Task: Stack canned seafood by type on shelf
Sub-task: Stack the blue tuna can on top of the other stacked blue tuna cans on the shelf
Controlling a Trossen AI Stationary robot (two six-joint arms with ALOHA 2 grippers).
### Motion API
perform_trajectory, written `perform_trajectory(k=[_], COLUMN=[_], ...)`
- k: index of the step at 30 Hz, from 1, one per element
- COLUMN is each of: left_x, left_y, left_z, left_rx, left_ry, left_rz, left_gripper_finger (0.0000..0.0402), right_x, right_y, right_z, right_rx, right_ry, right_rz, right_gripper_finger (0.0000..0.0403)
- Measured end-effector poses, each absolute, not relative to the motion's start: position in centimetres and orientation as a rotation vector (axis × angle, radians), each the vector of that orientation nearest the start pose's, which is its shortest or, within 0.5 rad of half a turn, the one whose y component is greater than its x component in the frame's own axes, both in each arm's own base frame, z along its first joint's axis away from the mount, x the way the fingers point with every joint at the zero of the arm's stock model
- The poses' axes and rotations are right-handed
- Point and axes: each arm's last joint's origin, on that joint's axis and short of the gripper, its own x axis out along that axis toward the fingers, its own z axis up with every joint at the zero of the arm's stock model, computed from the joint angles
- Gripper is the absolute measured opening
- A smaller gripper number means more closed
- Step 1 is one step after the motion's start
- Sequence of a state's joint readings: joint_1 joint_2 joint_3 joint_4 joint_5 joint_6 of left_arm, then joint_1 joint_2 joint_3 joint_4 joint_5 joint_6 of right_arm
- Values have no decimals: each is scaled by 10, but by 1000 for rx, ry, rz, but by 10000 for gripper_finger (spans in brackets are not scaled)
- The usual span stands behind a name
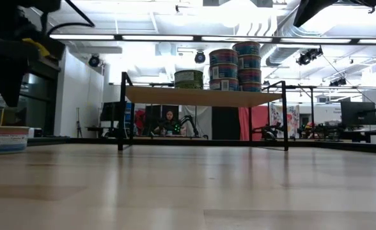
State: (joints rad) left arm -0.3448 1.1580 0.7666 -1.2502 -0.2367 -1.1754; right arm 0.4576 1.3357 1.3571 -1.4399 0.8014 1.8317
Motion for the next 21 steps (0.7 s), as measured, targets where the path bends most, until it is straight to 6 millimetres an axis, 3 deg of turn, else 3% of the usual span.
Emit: perform_trajectory(k=[12, 21], left_x=[145, 153], left_y=[-60, -70], left_z=[213, 204], left_rx=[-447, -461], left_ry=[1199, 1144], left_rz=[881, 925], left_gripper_finger=[0, 0], right_x=[202, 202], right_y=[77, 79], right_z=[338, 337], right_rx=[769, 721], right_ry=[495, 632], right_rz=[-1074, -1021], right_gripper_finger=[0, 0])
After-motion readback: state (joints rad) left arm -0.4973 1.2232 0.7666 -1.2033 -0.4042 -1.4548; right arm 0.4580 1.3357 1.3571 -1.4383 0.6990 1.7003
